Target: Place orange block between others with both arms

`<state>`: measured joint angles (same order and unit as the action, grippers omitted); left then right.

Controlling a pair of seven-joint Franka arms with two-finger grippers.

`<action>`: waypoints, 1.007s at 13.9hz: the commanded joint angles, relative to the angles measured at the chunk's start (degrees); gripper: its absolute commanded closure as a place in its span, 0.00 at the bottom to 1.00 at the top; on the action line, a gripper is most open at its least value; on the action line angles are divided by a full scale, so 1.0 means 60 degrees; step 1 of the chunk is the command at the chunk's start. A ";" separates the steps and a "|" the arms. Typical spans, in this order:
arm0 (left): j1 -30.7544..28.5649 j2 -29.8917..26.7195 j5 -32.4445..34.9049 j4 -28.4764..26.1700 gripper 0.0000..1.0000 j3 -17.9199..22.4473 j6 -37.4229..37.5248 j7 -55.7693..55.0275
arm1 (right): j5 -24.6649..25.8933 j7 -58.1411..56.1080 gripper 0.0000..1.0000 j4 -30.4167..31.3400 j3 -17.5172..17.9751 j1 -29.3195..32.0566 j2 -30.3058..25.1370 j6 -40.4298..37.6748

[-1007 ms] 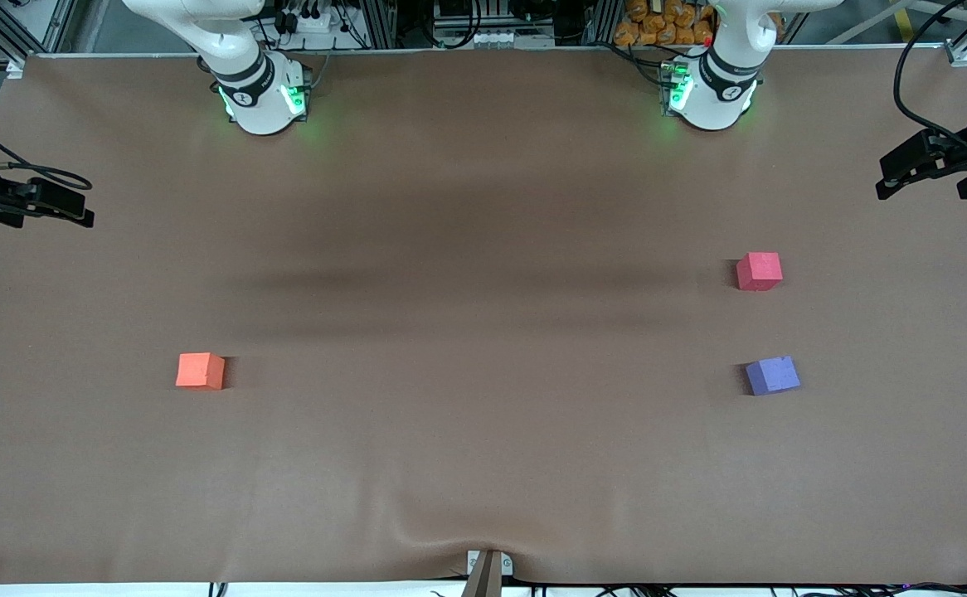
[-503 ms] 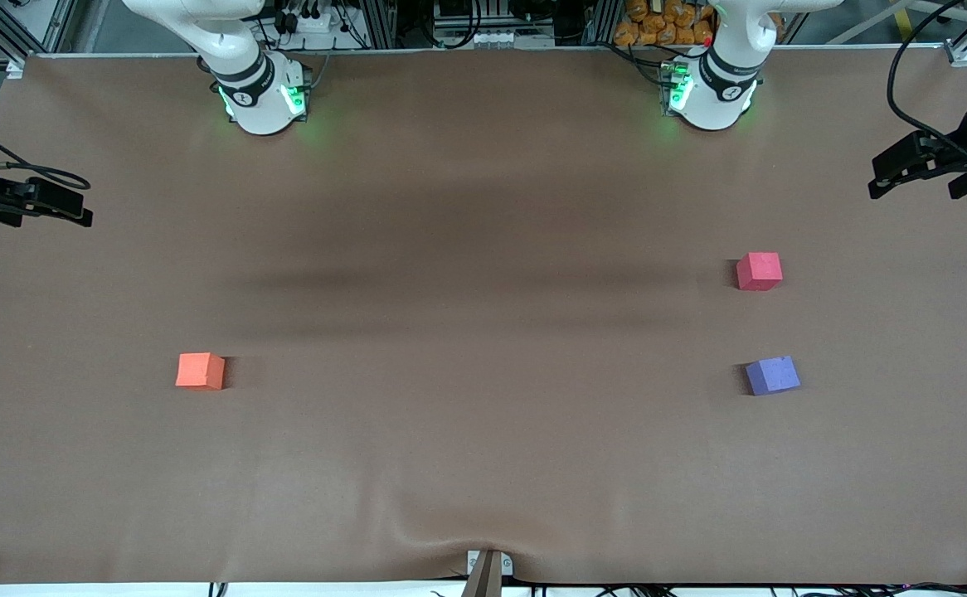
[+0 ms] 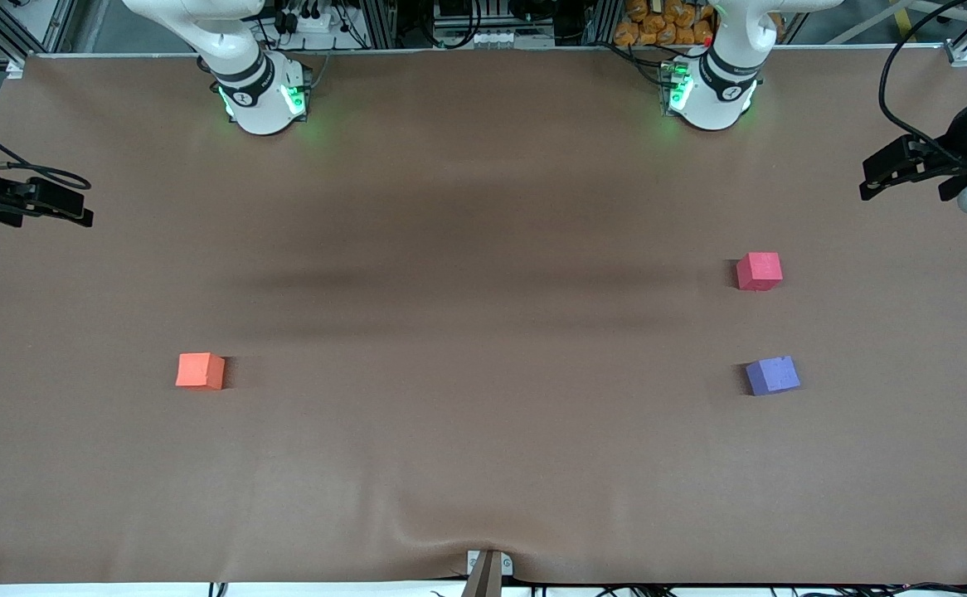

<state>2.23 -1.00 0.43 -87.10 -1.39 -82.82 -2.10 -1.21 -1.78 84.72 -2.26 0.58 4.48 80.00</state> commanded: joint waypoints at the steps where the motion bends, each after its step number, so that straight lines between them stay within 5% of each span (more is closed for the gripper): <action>1: -0.0035 -0.0126 -0.0073 -0.0001 0.00 -0.0017 0.0136 0.0130 | 0.0011 0.0121 0.00 0.0044 0.0157 0.0124 -0.0072 0.0055; 7: -0.0093 -0.0156 -0.0014 0.0028 0.00 -0.0002 0.0064 0.0130 | 0.0011 0.0107 0.00 0.0394 0.0171 0.0109 0.0162 0.0712; 14: -0.0108 -0.0185 -0.0028 0.0058 0.00 -0.0002 0.0049 0.0086 | -0.0003 0.0107 0.00 0.2489 0.0186 -0.0038 0.0643 0.3303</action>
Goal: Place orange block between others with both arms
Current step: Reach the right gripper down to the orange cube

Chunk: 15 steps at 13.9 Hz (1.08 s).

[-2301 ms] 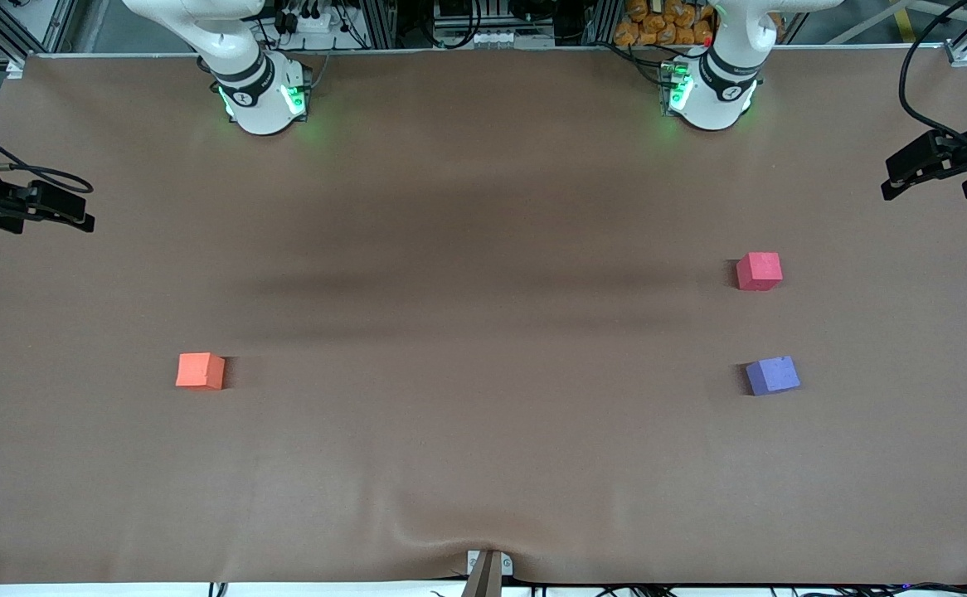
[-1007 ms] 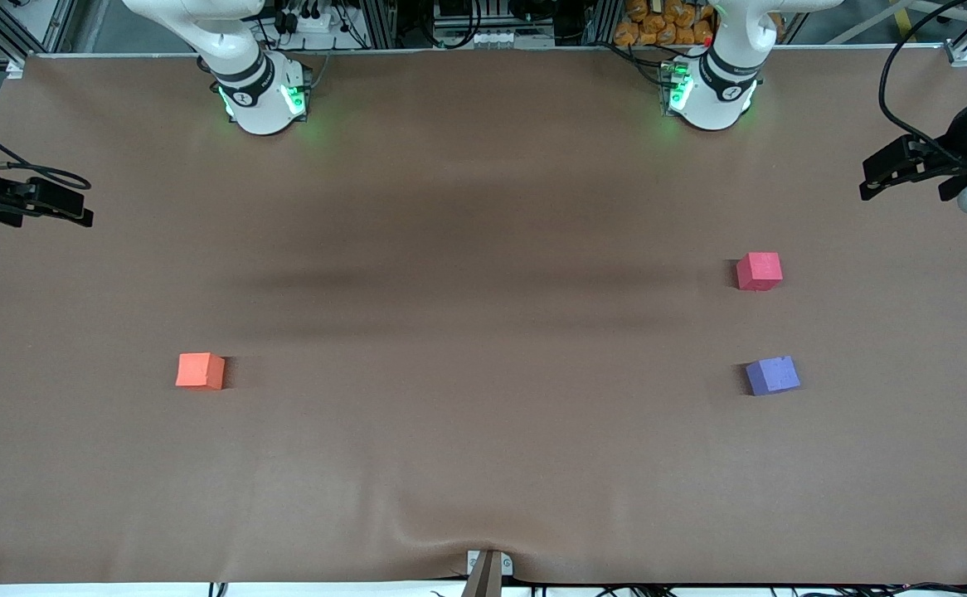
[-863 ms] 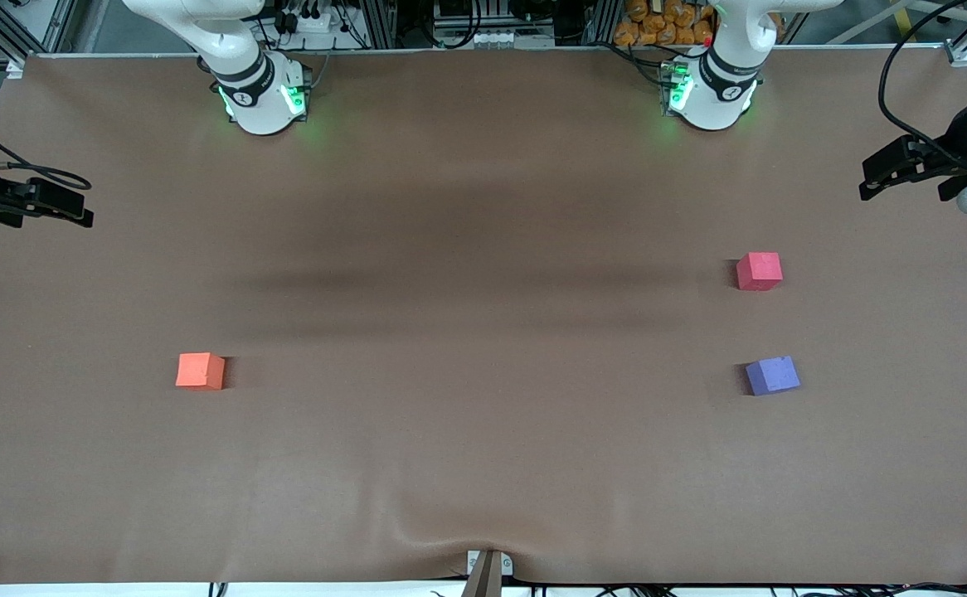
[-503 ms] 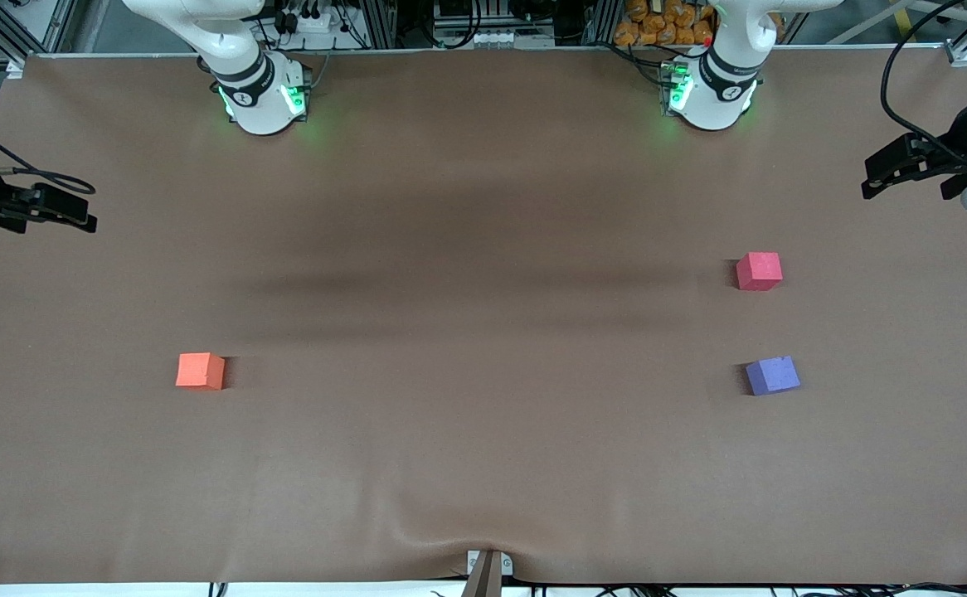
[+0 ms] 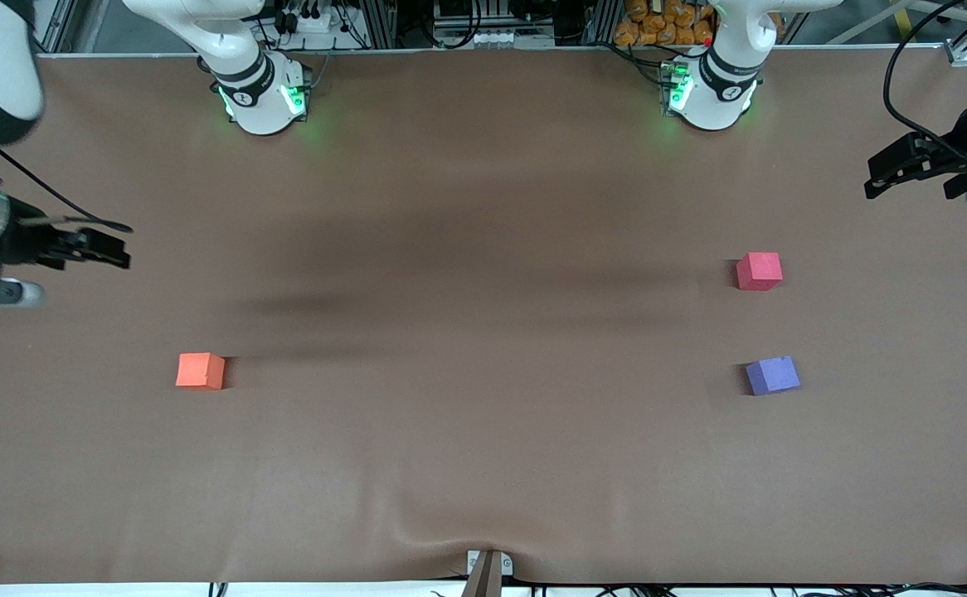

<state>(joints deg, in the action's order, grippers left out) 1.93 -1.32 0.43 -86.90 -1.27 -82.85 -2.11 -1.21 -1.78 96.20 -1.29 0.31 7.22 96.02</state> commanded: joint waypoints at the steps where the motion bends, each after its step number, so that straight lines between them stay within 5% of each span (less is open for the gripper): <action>1: -0.0057 -0.0132 -0.0028 0.0040 0.00 -0.0022 0.0053 0.0088 | -0.0017 0.0107 0.00 0.0577 0.0024 0.0006 0.0580 0.0826; 15: 0.0031 0.0000 -0.0028 0.0026 0.00 -0.0110 -0.0020 0.0132 | 0.0334 -0.0464 0.00 0.0563 0.0010 0.0138 0.3410 0.4459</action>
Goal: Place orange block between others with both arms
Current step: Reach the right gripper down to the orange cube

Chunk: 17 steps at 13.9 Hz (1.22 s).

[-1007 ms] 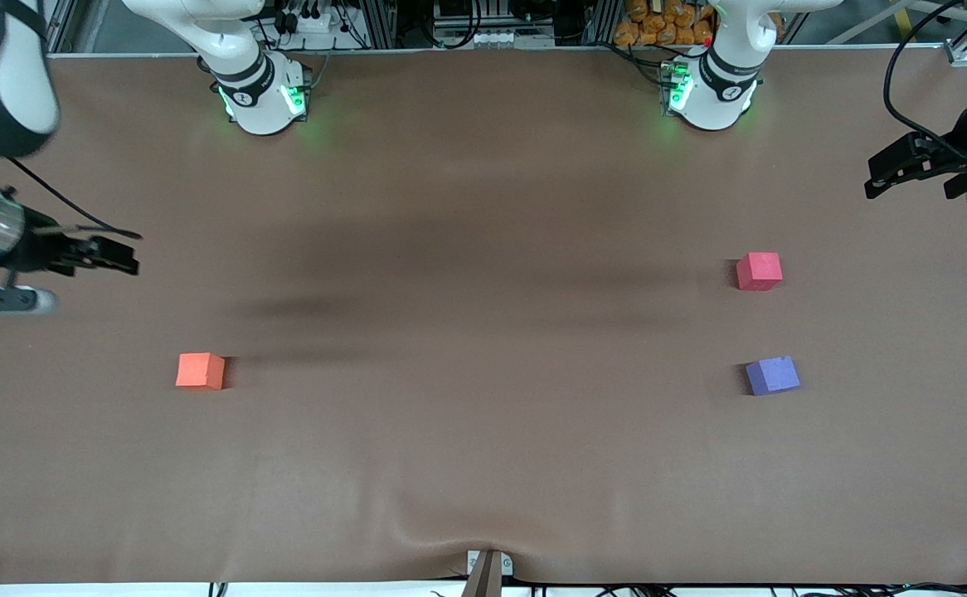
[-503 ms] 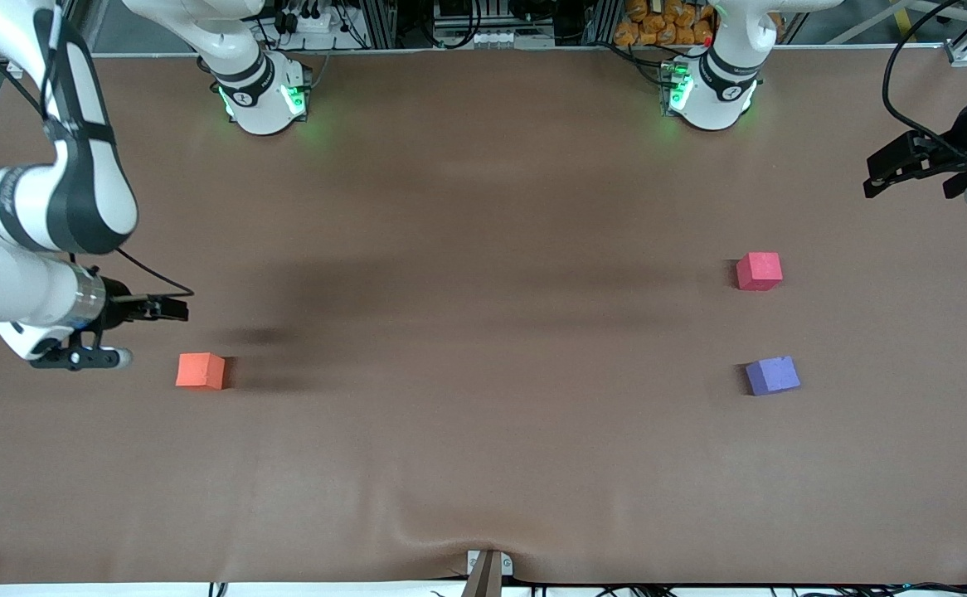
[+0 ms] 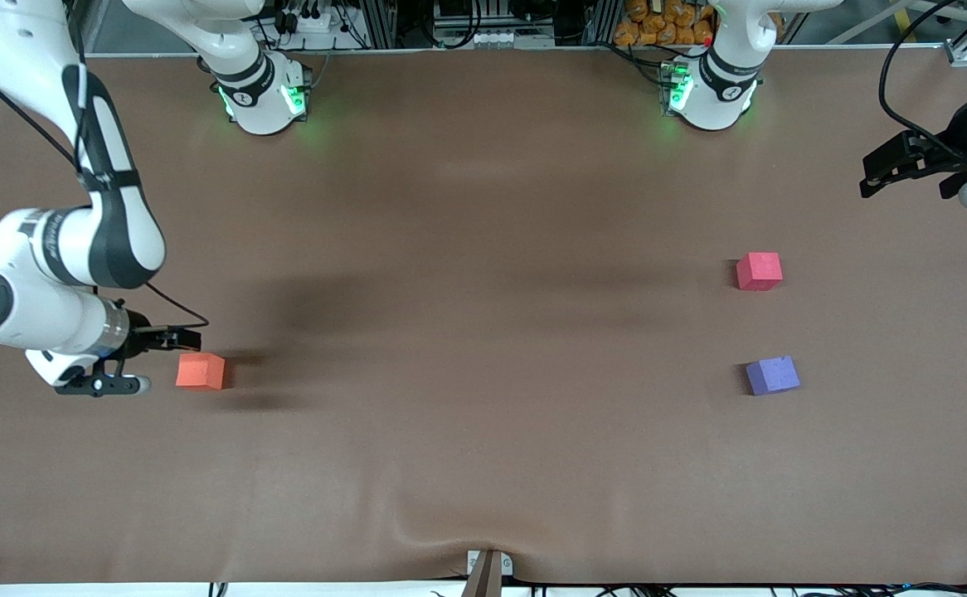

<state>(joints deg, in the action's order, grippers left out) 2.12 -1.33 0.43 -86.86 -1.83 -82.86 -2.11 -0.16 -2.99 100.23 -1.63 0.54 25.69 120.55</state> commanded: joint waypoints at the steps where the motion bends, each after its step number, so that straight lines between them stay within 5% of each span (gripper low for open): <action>1: -0.0002 -0.0013 -0.0028 0.0019 0.00 -0.0018 -0.0018 0.0132 | 0.0158 -0.0264 0.00 -0.0122 0.0066 0.0072 0.0507 0.0430; 12: -0.0090 -0.0027 -0.0116 0.0062 0.00 -0.0003 -0.0018 0.0132 | 0.0158 -0.0571 0.00 -0.0825 0.0066 0.0189 0.2090 0.1031; 17: -0.0105 -0.0042 -0.0146 0.0107 0.00 0.0041 -0.0208 0.0117 | 0.0202 -0.0586 0.00 -0.0825 0.0051 0.0335 0.2105 0.1090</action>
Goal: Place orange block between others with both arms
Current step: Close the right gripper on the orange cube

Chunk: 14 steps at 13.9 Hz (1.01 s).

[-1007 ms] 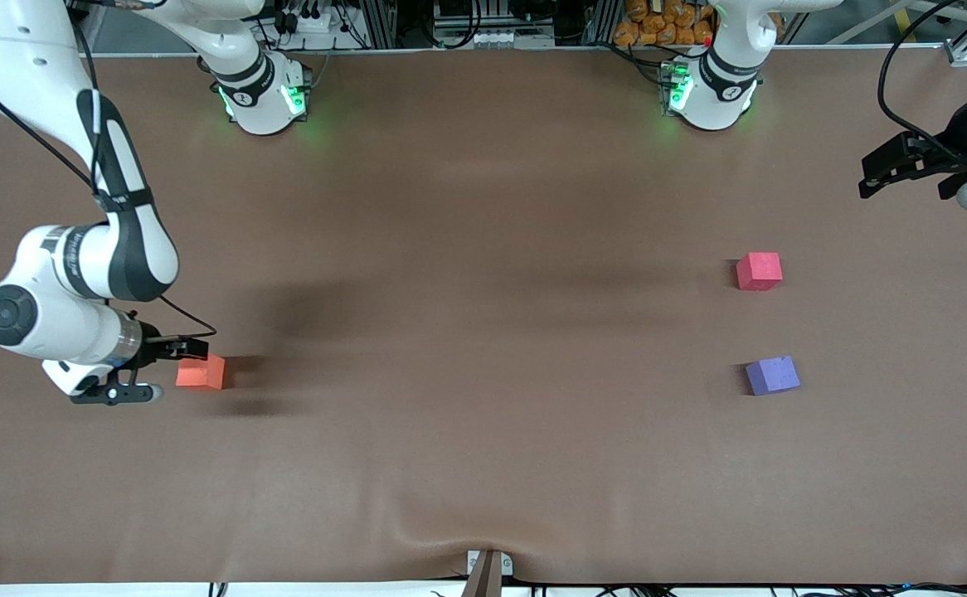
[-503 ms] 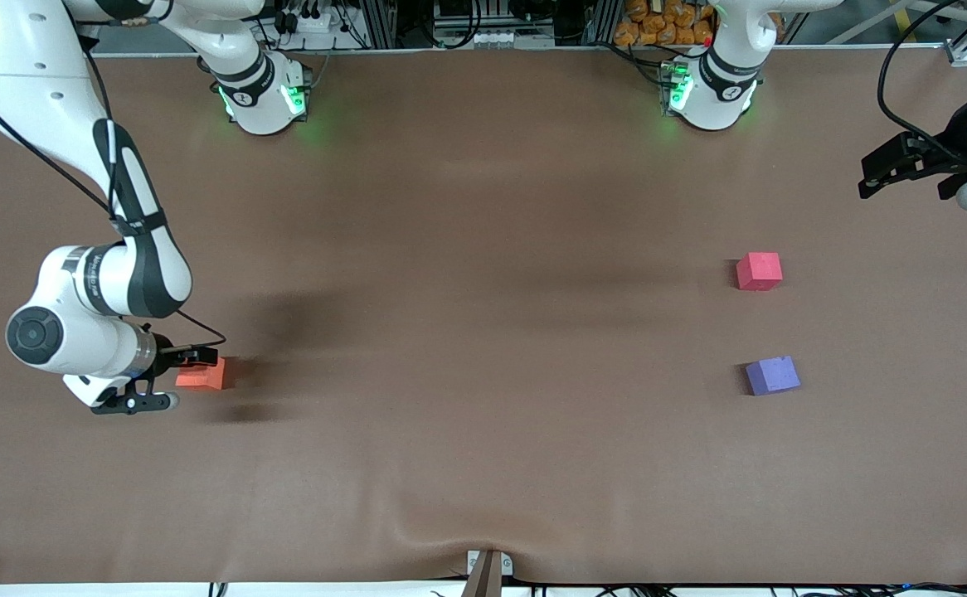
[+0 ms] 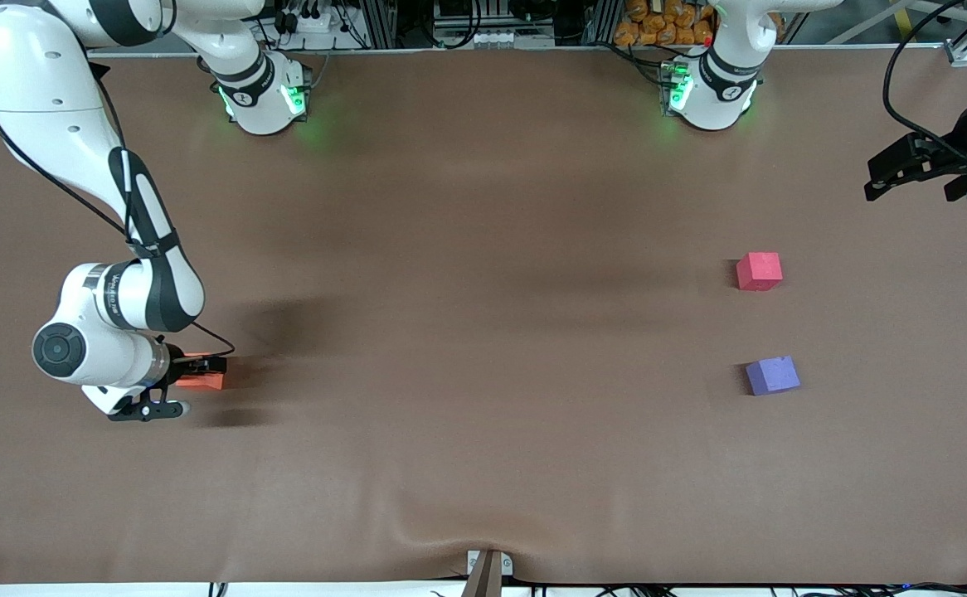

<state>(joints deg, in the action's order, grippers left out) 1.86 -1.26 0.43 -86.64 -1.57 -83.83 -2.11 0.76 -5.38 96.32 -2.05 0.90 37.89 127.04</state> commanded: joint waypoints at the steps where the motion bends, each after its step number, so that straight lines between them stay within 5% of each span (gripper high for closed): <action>1: -0.0060 -0.0054 -0.0146 0.0069 0.00 -0.0001 -0.0047 0.0132 | 0.0035 -0.0188 0.00 -0.0175 0.0123 0.0318 0.0130 0.0037; 2: -0.0060 -0.0054 -0.0146 0.0055 0.00 -0.0001 -0.0061 0.0132 | 0.0020 -0.0159 0.00 -0.0175 0.0123 0.0333 0.0160 0.0110; 3: -0.0060 -0.0040 -0.0131 0.0026 0.00 0.0013 -0.0047 0.0117 | 0.0020 -0.0144 0.10 -0.0161 0.0123 0.0347 0.0189 0.0169; 4: -0.0046 -0.0039 -0.0131 0.0025 0.00 0.0013 -0.0047 0.0117 | 0.0006 -0.0100 0.63 -0.0161 0.0123 0.0347 0.0190 0.0155; 5: -0.0046 -0.0025 -0.0131 0.0011 0.00 0.0013 -0.0032 0.0045 | 0.0006 -0.0100 1.00 -0.0161 0.0123 0.0347 0.0190 0.0126; 10: -0.0031 0.0019 -0.0116 0.0054 0.00 -0.0016 -0.0061 0.0029 | 0.0006 -0.0115 1.00 -0.0204 0.0195 0.0085 -0.0277 -0.0268; 14: 0.0013 0.0092 -0.0116 0.0069 0.00 -0.0030 -0.0105 0.0029 | -0.0212 0.0293 1.00 -0.0234 0.0225 -0.1261 -0.1011 -0.0958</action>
<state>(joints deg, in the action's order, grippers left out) 1.95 -0.95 0.43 -86.65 -1.65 -83.97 -2.11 0.46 -5.28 93.93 -0.48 -2.44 34.96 122.83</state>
